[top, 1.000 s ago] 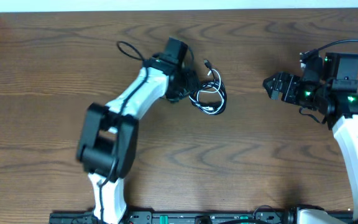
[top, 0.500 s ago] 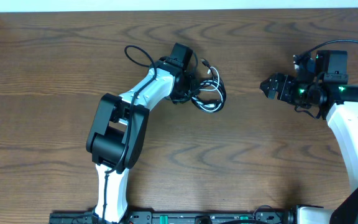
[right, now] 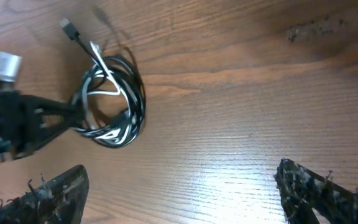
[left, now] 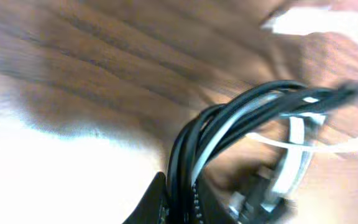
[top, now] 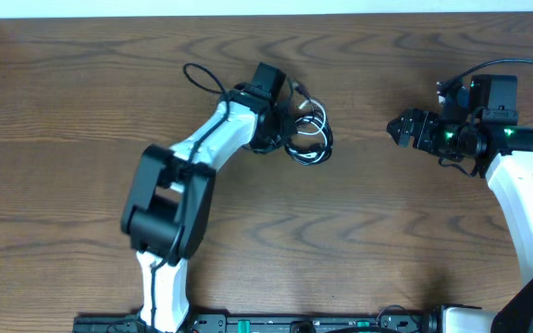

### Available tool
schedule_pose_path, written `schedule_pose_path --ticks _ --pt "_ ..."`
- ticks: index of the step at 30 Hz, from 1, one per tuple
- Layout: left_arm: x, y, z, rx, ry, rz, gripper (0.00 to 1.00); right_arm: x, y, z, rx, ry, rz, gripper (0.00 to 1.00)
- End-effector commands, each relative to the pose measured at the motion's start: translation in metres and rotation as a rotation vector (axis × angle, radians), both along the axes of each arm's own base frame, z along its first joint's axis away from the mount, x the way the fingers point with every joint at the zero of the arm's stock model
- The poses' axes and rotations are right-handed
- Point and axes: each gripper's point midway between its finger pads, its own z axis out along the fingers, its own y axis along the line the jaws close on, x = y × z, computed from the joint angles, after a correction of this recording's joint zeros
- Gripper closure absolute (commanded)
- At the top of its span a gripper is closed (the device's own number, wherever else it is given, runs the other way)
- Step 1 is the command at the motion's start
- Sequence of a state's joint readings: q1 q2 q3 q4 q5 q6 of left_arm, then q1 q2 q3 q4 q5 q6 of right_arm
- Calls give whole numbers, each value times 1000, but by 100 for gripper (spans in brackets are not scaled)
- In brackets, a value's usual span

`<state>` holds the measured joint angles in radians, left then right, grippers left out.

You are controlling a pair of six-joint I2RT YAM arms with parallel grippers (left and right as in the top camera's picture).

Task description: Untangle cables

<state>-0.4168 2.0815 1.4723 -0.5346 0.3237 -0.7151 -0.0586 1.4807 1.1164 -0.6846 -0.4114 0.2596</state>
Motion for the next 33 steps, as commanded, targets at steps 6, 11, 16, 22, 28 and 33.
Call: schedule_pose_path --ticks 6,11,16,22,28,33 --pt "-9 0 105 -15 -233 -144 93 -4 12 0 49 9 42 8" --pt "-27 6 110 7 -206 -206 93 -8 34 12 135 -44 180 7" --pt "-37 -7 114 -52 -216 -333 92 -14 57 28 246 -104 309 6" --pt "-40 -15 118 -96 -234 -395 93 -17 80 37 298 -123 367 9" --pt "-44 -30 128 -188 -251 -443 92 -10 96 29 243 -75 283 17" --pt "-50 -45 142 -312 -256 -486 93 -2 112 28 207 -78 218 31"
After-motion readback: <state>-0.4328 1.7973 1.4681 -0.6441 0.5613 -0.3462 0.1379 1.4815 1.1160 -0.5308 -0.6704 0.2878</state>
